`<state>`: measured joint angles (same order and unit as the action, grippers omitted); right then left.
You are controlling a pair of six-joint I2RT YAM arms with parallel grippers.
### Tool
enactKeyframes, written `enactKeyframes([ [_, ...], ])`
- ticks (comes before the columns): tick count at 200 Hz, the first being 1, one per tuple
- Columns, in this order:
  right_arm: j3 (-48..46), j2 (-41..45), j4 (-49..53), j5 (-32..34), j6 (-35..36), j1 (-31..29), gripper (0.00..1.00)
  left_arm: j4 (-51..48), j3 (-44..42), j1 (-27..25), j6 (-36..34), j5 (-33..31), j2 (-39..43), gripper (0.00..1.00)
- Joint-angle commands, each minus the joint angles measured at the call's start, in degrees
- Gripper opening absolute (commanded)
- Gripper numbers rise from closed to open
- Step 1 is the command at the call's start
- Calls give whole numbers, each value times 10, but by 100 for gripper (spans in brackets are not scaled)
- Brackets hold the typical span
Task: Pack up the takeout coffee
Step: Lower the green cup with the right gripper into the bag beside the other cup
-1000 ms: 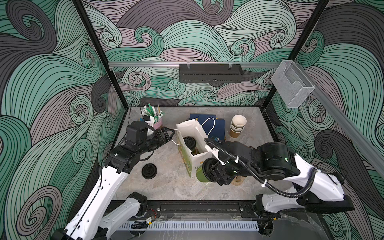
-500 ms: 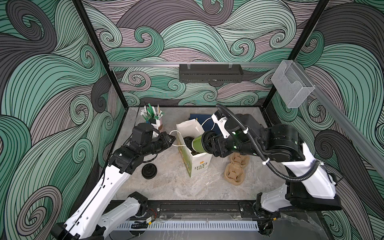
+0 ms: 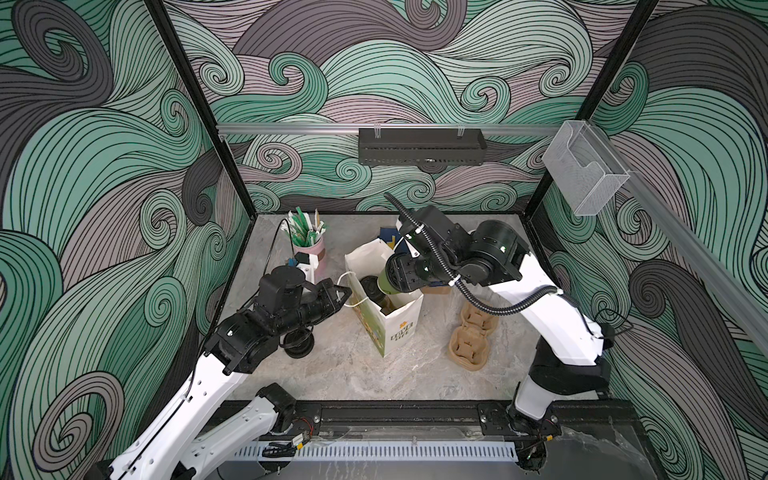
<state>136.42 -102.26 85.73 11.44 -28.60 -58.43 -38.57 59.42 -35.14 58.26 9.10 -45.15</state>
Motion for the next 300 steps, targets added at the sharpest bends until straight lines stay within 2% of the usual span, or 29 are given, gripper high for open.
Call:
enactKeyframes([
  [1,34,-25,62,-13,13,1,58,-4,3,-25,22,-33,0,0],
  [56,32,-62,89,-9,27,1,58,-6,2,-66,36,-85,5,0],
  [90,29,-90,89,-17,36,1,58,-4,4,-69,36,-123,5,18],
  [117,31,-112,89,-21,39,1,59,12,6,-69,28,-160,5,23],
  [138,36,-124,89,-21,40,1,59,17,6,-69,23,-168,2,23],
  [208,10,-139,89,-36,30,10,59,16,4,-68,22,-161,-5,10],
  [300,-17,-151,82,-58,34,17,59,16,2,-68,23,-157,-6,5],
])
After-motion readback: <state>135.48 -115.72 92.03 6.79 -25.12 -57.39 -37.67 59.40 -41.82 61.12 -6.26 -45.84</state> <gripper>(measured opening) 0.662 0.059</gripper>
